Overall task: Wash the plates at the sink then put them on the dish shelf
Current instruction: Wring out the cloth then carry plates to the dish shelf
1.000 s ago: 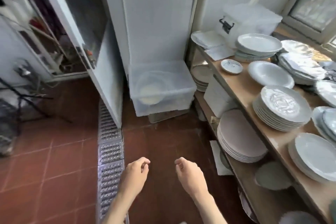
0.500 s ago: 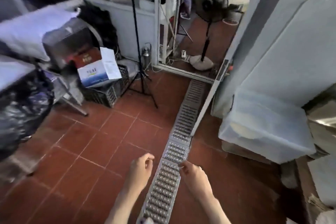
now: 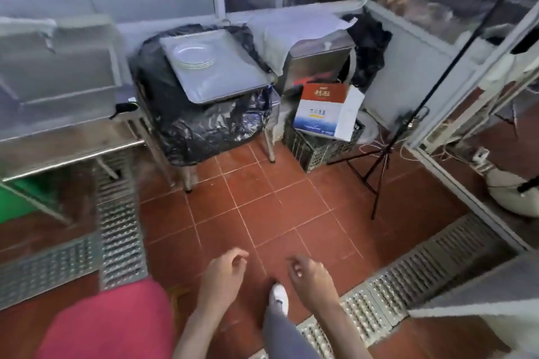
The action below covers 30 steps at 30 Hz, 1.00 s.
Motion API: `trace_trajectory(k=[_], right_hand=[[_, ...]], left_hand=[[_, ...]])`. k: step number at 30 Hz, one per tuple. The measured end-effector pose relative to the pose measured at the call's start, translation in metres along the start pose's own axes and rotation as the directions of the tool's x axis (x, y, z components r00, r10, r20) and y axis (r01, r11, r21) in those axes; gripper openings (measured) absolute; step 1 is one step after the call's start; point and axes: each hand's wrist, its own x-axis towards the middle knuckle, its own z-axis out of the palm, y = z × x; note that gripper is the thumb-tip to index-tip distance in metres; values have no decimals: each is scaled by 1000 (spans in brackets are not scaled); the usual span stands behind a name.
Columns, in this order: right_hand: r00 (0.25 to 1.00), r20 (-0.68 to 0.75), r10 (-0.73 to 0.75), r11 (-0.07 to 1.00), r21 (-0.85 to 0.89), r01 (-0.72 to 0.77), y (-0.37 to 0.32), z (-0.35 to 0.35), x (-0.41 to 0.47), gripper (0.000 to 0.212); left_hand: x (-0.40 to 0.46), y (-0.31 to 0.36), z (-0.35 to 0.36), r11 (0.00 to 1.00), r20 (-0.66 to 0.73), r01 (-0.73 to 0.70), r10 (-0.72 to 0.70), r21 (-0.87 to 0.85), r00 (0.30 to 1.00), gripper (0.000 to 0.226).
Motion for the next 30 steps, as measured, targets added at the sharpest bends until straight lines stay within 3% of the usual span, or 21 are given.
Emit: trace_trajectory(k=[8,18,30], right_hand=[[973,157,-166,986,29,164,-64,0,126,17],[925,157,-345,938,94,334,-131,-24,313,10],[924,213,-317,946,134,294,-176,-17,433,8]], left_hand=[[90,-3,-38,987,-103,157,-159,-27,982,21],[232,41,-92,977,-188,210,-215,-50,958,17],[345,40,-131,963,-177,269,-271,-32,946,17]])
